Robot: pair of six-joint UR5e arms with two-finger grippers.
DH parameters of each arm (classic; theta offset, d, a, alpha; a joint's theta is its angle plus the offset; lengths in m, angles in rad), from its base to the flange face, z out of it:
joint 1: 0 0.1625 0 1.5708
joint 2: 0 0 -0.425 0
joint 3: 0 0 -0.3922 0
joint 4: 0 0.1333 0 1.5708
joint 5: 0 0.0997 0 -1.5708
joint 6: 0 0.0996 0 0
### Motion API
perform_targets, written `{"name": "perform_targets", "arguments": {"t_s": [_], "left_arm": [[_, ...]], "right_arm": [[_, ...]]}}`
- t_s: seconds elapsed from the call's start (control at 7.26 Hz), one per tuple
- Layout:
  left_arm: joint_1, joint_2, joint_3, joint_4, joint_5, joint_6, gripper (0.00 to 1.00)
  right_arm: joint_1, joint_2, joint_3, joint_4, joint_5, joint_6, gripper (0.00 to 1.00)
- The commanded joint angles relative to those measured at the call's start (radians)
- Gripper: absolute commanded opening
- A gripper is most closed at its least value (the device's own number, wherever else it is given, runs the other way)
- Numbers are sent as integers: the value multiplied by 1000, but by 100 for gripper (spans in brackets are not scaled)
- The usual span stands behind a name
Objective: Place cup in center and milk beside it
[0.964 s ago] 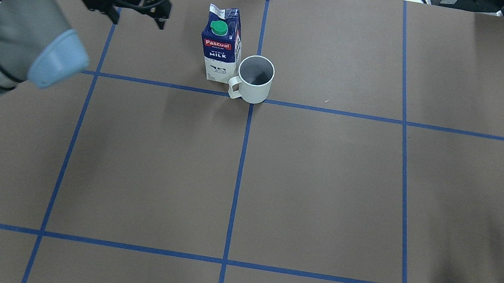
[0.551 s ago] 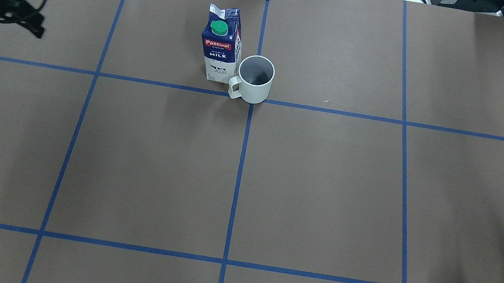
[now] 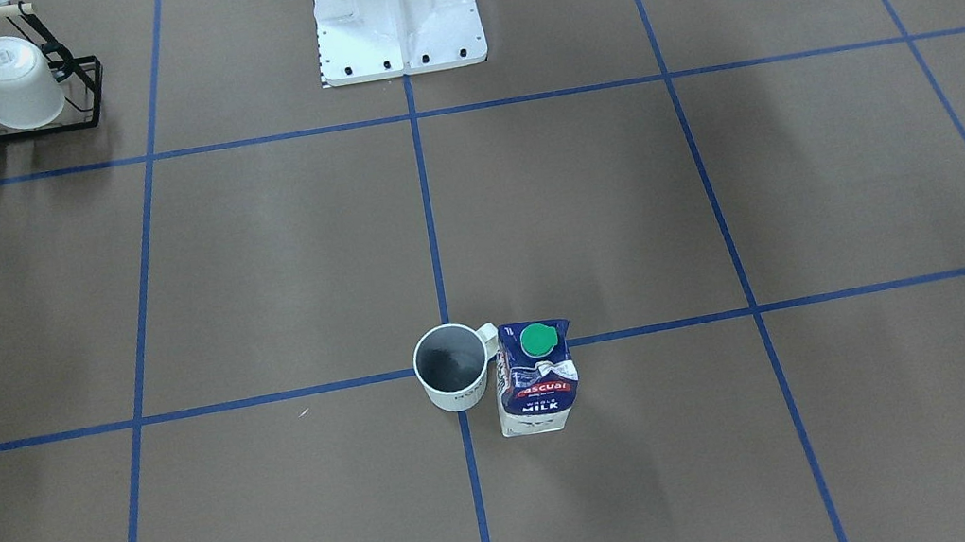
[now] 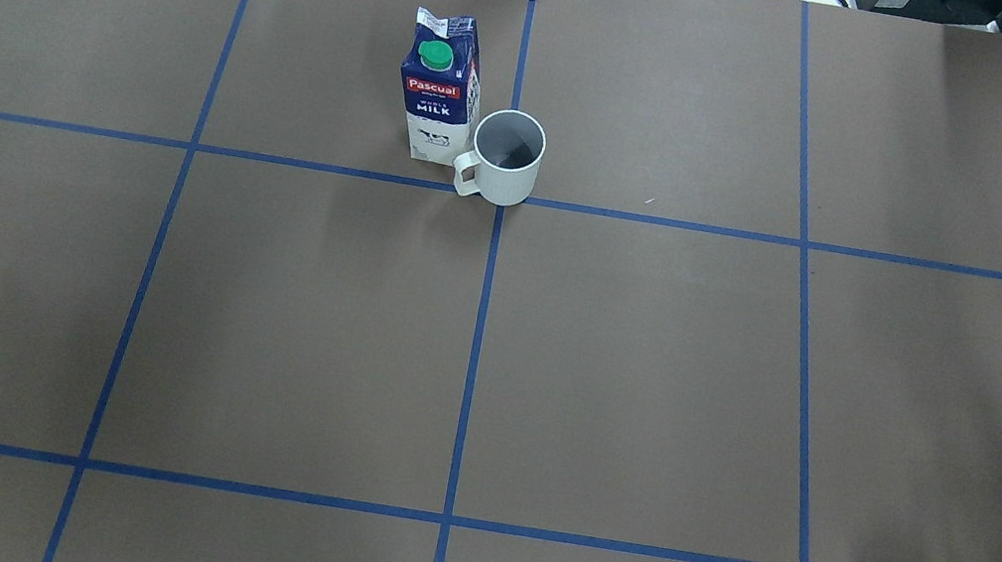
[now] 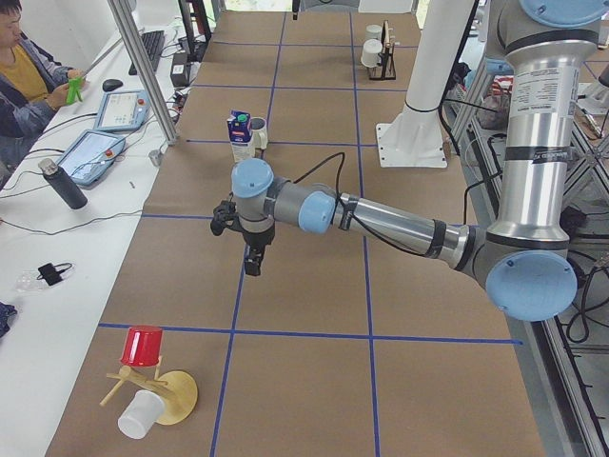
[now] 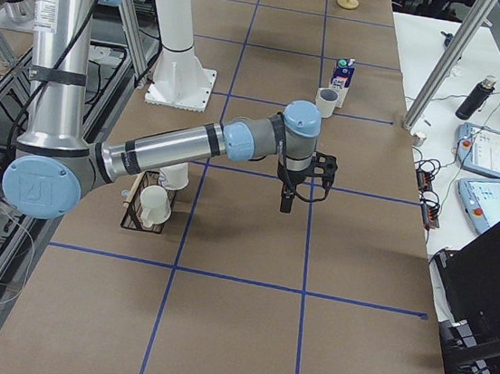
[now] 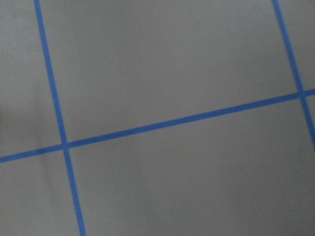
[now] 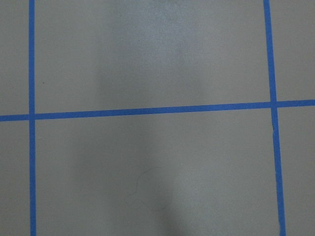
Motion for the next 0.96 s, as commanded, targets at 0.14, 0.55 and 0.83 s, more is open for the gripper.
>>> {"name": "perform_targets", "arguments": {"t_s": [0.14, 0.55, 0.83], "left_arm": [[-44, 40, 35, -40, -20, 29, 98], [-39, 42, -54, -42, -3, -144, 98], [-39, 105, -57, -143, 47, -139, 98]], "right_arm": [[2, -13, 11, 0, 20, -2, 100], [2, -20, 10, 0, 18, -2, 100], [2, -55, -9, 0, 11, -2, 100]]}}
